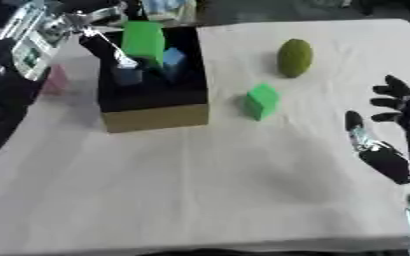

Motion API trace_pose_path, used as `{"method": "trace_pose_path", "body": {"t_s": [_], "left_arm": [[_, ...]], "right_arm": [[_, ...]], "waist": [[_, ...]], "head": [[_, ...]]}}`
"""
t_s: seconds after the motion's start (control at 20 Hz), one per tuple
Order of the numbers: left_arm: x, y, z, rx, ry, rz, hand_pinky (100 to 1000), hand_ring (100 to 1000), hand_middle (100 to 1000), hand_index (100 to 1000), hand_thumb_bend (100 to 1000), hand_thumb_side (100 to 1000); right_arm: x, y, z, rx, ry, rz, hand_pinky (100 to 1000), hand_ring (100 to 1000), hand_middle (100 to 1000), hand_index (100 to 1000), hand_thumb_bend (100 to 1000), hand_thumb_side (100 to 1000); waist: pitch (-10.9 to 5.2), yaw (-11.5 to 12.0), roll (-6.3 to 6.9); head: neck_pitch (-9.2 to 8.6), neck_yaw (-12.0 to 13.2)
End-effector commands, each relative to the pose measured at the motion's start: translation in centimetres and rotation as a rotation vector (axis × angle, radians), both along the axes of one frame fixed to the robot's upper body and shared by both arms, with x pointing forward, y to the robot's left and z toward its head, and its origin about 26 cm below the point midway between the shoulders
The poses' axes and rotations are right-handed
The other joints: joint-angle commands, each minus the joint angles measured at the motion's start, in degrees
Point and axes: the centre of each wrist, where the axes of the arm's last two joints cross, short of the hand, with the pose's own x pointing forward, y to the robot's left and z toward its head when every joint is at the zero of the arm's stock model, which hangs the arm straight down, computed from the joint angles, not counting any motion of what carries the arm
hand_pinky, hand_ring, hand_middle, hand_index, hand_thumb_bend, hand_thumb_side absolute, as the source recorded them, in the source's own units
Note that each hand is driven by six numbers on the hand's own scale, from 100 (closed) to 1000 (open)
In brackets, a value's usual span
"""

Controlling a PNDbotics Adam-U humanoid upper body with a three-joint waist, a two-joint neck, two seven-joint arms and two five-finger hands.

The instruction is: Pick up objects on the table and place them in the box.

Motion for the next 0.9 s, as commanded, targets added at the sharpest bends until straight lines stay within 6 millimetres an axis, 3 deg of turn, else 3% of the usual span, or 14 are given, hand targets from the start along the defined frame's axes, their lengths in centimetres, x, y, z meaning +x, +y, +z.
{"method": "trace_pose_path", "body": {"t_s": [0.05, 0.3, 0.5, 0.75, 0.9], "left_arm": [[0.2, -0.4, 0.2, -0.001, -0.066, 0.009, 800, 716, 687, 813, 652, 478], [0.1, 0.1, -1.1, 0.011, -0.072, 0.023, 827, 752, 741, 855, 713, 529], [-0.6, 1.4, -0.8, 0.005, -0.076, 0.019, 849, 778, 774, 878, 778, 579], [-2.6, 4.6, 1.9, -0.036, -0.124, 0.032, 863, 790, 790, 888, 810, 604], [-4.4, 7.7, 4.5, -0.102, -0.184, 0.072, 857, 777, 775, 885, 789, 596]], "right_arm": [[0.1, -0.2, 0.7, -0.008, -0.018, 0.007, 649, 777, 809, 963, 292, 493], [0.1, -0.2, 0.7, -0.007, -0.018, 0.005, 649, 777, 809, 963, 289, 496], [0.1, -0.3, 0.7, -0.008, -0.018, 0.000, 649, 777, 809, 963, 290, 497], [0.1, -0.5, 0.7, -0.010, -0.018, -0.008, 649, 777, 810, 963, 290, 498], [0.0, -0.7, 0.7, -0.012, -0.018, -0.015, 649, 777, 810, 963, 288, 501]], "waist": [[-1.72, -0.04, -0.34], [-1.80, 0.26, -0.15], [-1.83, 0.49, -0.08], [-1.83, 0.81, 0.04], [-1.82, 1.12, 0.15]], "head": [[0.15, 0.16], [0.05, -0.13], [-0.09, -0.55], [-0.14, -1.14], [-0.13, -1.43]]}}
